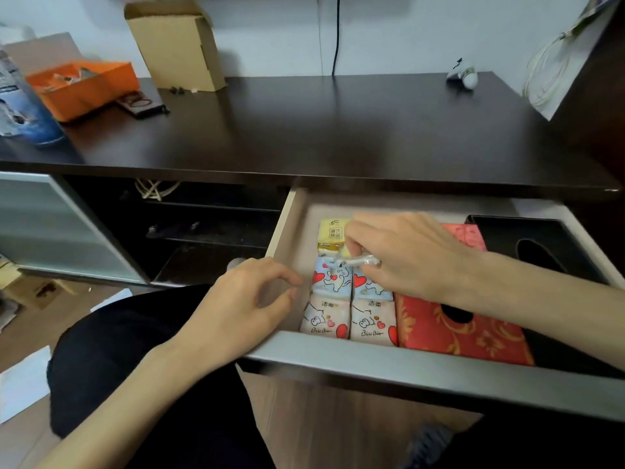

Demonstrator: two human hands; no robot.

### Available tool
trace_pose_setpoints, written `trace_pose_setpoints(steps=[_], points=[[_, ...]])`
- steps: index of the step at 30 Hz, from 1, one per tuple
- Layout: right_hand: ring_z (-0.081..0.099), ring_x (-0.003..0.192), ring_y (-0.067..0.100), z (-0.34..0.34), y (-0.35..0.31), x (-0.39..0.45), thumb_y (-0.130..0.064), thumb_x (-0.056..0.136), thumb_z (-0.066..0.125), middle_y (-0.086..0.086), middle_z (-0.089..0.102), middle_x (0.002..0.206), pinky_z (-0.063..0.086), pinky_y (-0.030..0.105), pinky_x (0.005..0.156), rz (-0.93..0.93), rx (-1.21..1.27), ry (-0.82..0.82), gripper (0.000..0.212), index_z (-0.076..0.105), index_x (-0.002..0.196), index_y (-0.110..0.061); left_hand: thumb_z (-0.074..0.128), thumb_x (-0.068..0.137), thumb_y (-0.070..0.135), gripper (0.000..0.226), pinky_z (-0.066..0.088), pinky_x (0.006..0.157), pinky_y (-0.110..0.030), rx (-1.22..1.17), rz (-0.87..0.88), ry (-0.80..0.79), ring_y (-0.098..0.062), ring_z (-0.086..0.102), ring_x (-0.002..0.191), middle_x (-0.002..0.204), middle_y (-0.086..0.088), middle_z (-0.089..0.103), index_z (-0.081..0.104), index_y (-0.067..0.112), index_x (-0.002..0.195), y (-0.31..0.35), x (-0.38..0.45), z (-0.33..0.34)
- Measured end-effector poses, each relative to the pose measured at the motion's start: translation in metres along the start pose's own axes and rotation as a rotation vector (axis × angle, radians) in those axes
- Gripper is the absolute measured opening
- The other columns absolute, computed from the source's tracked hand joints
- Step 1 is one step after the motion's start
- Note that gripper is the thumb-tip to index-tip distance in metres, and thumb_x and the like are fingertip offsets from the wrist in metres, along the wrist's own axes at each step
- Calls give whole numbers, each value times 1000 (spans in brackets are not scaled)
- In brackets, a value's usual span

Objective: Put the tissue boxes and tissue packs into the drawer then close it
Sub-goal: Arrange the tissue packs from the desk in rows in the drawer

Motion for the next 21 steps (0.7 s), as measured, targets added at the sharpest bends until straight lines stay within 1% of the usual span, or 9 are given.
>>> trace_pose_setpoints(steps=[1, 3, 5, 7, 10, 13, 17, 19, 21], points=[[37, 58, 20, -2, 2, -5, -11, 69, 74, -7, 56, 75, 18, 30, 45, 20, -24, -2, 25, 55, 82, -21, 66, 86, 27, 17, 44, 86, -27, -3, 0, 4, -5, 56, 105, 101, 25, 65, 70, 35, 101, -1, -2, 1], [49, 62, 23, -3, 5, -13, -14, 71, 71, -6, 60, 79, 28, 32, 46, 55, -58, -26, 23, 54, 81, -24, 66, 86, 29, 16, 39, 79, -19, -11, 3, 14, -1, 55, 102, 100, 27, 64, 69, 36, 100, -4, -5, 1], [58, 79, 21, 1, 3, -19, -22, 76, 67, -10, 59, 85, 41, 37, 53, 86, -54, -102, 15, 55, 84, -28, 66, 86, 28, 15, 37, 76, -17, -22, 12, 12, 0, 55, 99, 98, 27, 64, 69, 35, 99, -4, -8, 2], [53, 90, 16, 7, 3, -23, -40, 82, 63, -13, 54, 86, 46, 38, 60, 116, -44, -179, 12, 56, 85, -31, 66, 86, 28, 15, 40, 78, -19, -26, 20, 9, -2, 57, 99, 98, 26, 64, 69, 36, 98, -3, -10, 3], [38, 84, 11, 11, -1, -23, -65, 86, 55, -16, 46, 75, 34, 33, 61, 109, -54, -204, 34, 50, 75, -33, 63, 86, 33, 13, 39, 75, -19, -25, 22, 15, 0, 57, 95, 99, 28, 63, 68, 38, 97, -3, -12, 3], [41, 81, 12, 14, -2, -24, -63, 92, 49, -15, 56, 73, 31, 31, 63, 118, -87, -240, 43, 63, 73, -27, 60, 85, 37, 14, 45, 80, -25, -30, 27, 25, -1, 58, 100, 100, 28, 62, 67, 39, 97, -3, -13, 2], [48, 93, 9, 2, -4, -34, -55, 95, 48, -15, 64, 91, 50, 33, 76, 185, -18, -251, 35, 72, 87, -30, 55, 87, 50, 21, 47, 90, -32, -5, 80, -8, -3, 55, 110, 105, 25, 62, 66, 39, 101, 4, -19, 2], [48, 98, 8, -11, -10, -46, -54, 95, 49, -17, 63, 102, 51, 35, 78, 208, 49, -197, 31, 72, 97, -33, 53, 85, 65, 33, 46, 92, -27, 44, 129, -42, -1, 53, 113, 111, 27, 59, 64, 41, 105, 11, -25, 3], [48, 101, 5, -22, -21, -67, -61, 93, 46, -22, 60, 110, 49, 28, 73, 215, 94, -145, 37, 70, 107, -37, 52, 76, 78, 52, 42, 95, -24, 145, 190, -79, 1, 52, 114, 116, 28, 57, 63, 42, 111, 19, -33, 7]])
Point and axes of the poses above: each hand's wrist, its own x-axis towards the middle knuckle, its own z-axis out of the palm, y = z × x, the point moved 6 cm from there along x, towards the middle knuckle
